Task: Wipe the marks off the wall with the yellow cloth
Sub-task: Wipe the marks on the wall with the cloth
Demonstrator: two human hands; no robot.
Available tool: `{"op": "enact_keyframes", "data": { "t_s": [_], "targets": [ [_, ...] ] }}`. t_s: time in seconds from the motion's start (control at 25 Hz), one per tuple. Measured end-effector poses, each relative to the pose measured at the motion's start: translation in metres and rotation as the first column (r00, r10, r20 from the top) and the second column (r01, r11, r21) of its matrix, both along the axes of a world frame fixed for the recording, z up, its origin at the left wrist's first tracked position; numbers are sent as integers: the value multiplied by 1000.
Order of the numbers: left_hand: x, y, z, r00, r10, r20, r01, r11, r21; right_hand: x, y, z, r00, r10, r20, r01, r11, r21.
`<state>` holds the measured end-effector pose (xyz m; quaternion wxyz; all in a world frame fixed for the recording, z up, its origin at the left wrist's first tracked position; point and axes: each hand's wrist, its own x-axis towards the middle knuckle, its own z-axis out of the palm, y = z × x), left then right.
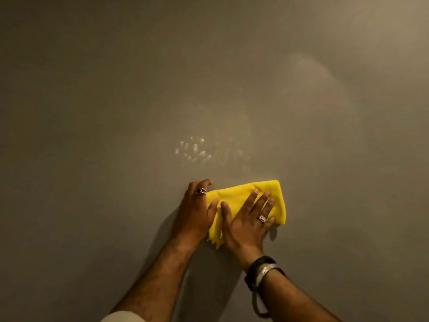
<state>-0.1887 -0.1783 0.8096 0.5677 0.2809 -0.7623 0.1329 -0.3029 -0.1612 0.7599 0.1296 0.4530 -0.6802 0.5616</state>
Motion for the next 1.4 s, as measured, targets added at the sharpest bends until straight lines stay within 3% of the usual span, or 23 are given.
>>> {"op": "enact_keyframes", "data": {
  "t_s": [0.12,0.2,0.28,0.44,0.52,0.6,0.68,0.88,1.04,1.08,1.2,1.24,1.36,1.4],
  "targets": [
    [42,-22,7,933,347,92,-301,895,-330,0,-8,22,989,-104,-106,91,989,-117],
    [74,-42,21,871,486,68,-427,819,-385,-10,-12,37,967,-128,-219,88,980,-181],
    [97,-63,31,824,563,65,-503,779,-374,-20,-17,51,975,-101,-199,51,969,-241],
    [105,-81,34,825,561,68,-512,792,-334,-28,-20,94,998,-64,-4,60,946,-319],
    [106,-83,34,827,557,68,-507,794,-335,-15,-22,103,977,-163,-136,115,946,-302],
    [108,-82,34,829,555,68,-506,796,-333,-2,-29,83,882,-256,-395,111,929,-354],
    [109,-81,33,831,553,69,-503,798,-333,-9,-30,68,796,-314,-518,115,918,-381],
    [107,-81,32,838,542,57,-496,801,-335,-20,-24,139,878,-260,-403,143,944,-297],
    [108,-79,32,849,525,66,-476,813,-336,2,-36,102,677,-341,-653,109,923,-368],
    [108,-79,31,850,523,68,-475,814,-334,-6,-36,108,696,-350,-628,130,921,-368],
    [107,-79,31,851,523,59,-475,812,-339,-4,-31,145,875,-307,-374,179,924,-339],
    [107,-79,31,850,523,62,-476,812,-337,4,-34,147,857,-305,-416,162,925,-345],
    [109,-78,32,846,528,75,-478,812,-335,9,-37,134,673,-326,-663,99,929,-356],
    [109,-78,32,847,526,75,-476,813,-335,-1,-34,139,688,-324,-649,110,931,-348]
  ]
}}
